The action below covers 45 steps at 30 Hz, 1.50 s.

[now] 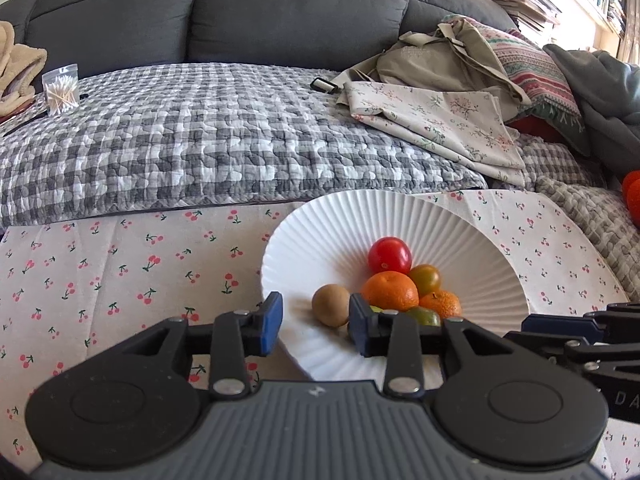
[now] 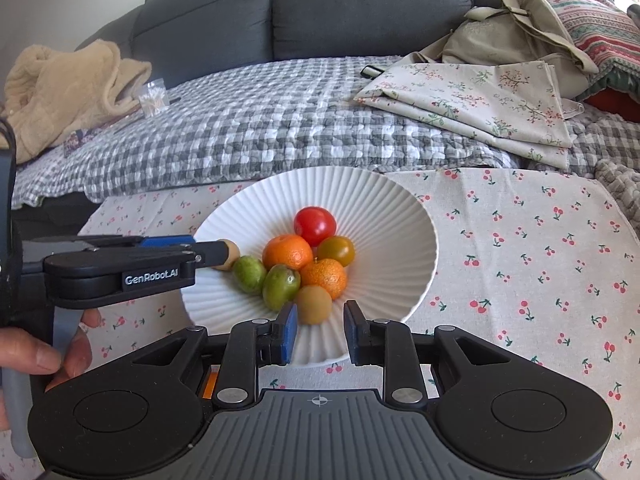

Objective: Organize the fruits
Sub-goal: 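Carry both kiwis into the white bowl and open both tools, then withdraw both open tools from the bowl toward the last kiwi and tomato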

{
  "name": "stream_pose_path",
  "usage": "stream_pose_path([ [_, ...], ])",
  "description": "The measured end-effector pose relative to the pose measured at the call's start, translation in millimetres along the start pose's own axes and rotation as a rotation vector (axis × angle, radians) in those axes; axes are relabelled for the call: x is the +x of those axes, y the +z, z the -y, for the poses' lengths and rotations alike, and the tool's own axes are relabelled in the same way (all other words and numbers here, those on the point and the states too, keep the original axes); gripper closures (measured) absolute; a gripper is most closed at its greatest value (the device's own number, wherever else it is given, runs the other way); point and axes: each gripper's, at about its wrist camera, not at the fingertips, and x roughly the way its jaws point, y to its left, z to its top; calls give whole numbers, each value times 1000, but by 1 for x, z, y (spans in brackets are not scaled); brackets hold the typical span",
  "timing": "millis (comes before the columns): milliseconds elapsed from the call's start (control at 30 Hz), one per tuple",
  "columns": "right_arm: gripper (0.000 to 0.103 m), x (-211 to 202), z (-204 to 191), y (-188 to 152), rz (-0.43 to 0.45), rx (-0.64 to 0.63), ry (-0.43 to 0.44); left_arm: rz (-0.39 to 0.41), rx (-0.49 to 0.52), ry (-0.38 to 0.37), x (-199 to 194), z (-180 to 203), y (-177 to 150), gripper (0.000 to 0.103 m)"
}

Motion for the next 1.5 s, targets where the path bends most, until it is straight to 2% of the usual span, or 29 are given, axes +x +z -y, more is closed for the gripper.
stream_pose_path([
  [167, 76, -7, 11, 3, -1, 51, -12, -1, -50, -8, -8, -10, 4, 63],
  [333, 68, -17, 8, 5, 5, 50, -8, -9, -64, -9, -17, -11, 3, 62],
  [500, 48, -27, 3, 7, -4, 64, 4, -22, -68, 11, -28, -10, -1, 57],
  [567, 34, -31, 0, 4, -24, 91, 12, -32, -57, 32, -34, -9, -4, 52],
  [733, 31, -45, -19, -6, -44, 74, 44, -53, -33, 93, -53, -5, -12, 48],
  [833, 21, -59, -22, -9, -37, 87, 45, -43, -22, 153, -70, -2, -18, 36],
  [933, 14, -70, -21, -11, -31, 90, 36, -32, -11, 177, -86, 2, -24, 24],
  [1067, 9, -81, -18, -13, -30, 112, 31, -45, -17, 198, -102, 6, -34, 10],
  [1267, 7, -93, -25, -25, -56, 119, 41, -44, -40, 199, -128, 8, -51, 4],
  [1500, 7, -110, -34, -37, -48, 119, 74, -71, -59, 186, -140, 5, -68, 4],
])
